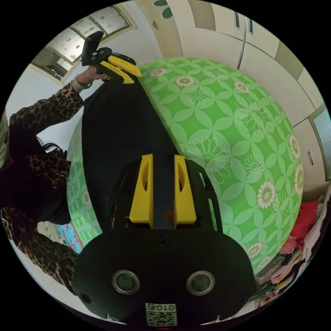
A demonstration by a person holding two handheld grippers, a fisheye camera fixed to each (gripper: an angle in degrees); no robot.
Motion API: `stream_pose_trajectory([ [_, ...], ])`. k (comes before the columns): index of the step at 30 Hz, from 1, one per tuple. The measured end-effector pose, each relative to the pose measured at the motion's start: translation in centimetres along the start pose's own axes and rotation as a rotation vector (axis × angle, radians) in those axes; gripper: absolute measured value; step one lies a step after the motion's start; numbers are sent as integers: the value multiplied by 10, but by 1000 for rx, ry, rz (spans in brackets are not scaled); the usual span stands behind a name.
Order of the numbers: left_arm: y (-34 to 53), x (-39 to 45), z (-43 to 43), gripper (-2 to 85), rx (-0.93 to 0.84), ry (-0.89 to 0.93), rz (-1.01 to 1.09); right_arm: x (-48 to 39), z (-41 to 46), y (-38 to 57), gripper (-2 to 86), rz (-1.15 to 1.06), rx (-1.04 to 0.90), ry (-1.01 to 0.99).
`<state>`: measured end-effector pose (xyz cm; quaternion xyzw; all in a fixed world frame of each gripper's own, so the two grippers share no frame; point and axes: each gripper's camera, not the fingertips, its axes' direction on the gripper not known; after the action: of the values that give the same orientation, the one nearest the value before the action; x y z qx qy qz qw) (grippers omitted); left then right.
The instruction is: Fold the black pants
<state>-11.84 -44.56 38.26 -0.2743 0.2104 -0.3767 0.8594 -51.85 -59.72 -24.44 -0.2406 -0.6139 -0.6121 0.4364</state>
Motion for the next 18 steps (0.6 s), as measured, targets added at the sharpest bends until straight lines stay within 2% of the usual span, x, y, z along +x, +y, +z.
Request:
stream_pose_trajectory([
  [4, 137, -83, -66, 95, 279, 33, -484, -2, -4, 9, 79, 3, 102, -153],
  [5, 179, -109, -67, 96, 291, 61, -634, -1, -3, 9, 78, 5, 107, -174],
  [8, 261, -153, -60, 94, 394, 152, -871, -5, -3, 6, 78, 44, 148, -217],
  [11, 285, -168, -43, 92, 446, 270, -854, -16, -5, 2, 78, 83, 178, -241],
  [14, 282, -181, -21, 91, 350, 214, -798, -31, -7, -3, 78, 121, 173, -226],
  [18, 288, -198, 4, 77, 334, 296, -764, -52, -10, -13, 77, 153, 150, -196],
])
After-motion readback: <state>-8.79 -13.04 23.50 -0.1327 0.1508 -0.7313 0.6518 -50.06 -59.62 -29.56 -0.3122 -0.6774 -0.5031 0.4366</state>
